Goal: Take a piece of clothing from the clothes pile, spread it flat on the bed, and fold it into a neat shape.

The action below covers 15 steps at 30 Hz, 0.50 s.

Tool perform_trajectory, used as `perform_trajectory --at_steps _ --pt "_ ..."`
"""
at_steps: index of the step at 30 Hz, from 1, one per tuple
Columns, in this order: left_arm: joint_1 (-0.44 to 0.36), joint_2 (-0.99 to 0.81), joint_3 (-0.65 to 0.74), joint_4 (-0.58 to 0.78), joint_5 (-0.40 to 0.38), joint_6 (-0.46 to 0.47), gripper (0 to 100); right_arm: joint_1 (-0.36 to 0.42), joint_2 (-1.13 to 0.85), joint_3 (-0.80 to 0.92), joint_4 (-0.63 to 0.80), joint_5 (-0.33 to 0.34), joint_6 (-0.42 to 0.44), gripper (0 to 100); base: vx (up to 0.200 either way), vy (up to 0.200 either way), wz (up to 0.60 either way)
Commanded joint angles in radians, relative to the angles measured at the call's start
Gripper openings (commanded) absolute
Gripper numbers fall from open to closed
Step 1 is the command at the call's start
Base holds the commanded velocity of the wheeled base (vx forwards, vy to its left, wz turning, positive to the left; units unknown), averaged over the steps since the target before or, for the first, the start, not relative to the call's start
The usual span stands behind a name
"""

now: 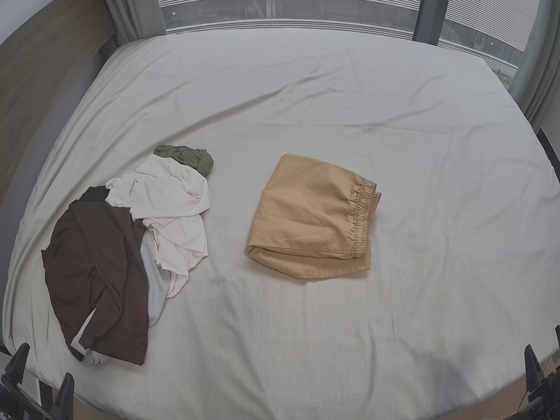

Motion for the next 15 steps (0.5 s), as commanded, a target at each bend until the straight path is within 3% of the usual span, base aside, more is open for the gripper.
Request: perform_trajectory --at_steps 1,15 --pt "0.001 -0.019 0.012 0.064 0.085 0.009 100 0.002 -0.007 0.018 0.000 0.001 -0.001 100 0.000 0.000 0.00" --pt "-0.002 -0.019 0.018 0.038 0.091 -0.008 100 0.000 -0.005 0.018 0.002 0.035 -0.009 100 0.000 0.000 0.00"
